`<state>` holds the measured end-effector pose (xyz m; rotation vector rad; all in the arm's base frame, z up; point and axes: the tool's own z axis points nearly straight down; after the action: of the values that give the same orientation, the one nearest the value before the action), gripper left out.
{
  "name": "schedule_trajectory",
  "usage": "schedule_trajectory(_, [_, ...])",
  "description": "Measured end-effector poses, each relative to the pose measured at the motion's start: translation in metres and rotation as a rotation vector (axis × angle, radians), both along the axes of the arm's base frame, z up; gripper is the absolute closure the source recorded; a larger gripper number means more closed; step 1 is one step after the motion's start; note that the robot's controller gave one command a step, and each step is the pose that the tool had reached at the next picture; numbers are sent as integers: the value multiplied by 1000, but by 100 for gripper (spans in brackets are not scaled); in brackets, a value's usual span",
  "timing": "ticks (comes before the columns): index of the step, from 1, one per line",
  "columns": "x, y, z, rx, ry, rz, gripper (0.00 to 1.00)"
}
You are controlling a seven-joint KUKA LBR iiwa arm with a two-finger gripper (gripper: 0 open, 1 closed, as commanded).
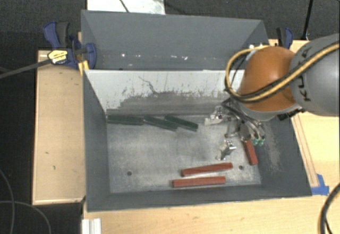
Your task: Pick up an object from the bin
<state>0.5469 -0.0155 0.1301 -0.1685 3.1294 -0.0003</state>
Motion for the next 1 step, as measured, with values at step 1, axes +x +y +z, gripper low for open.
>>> schedule_trajectory(1, [-37, -15, -41, 1, 6, -14, 0])
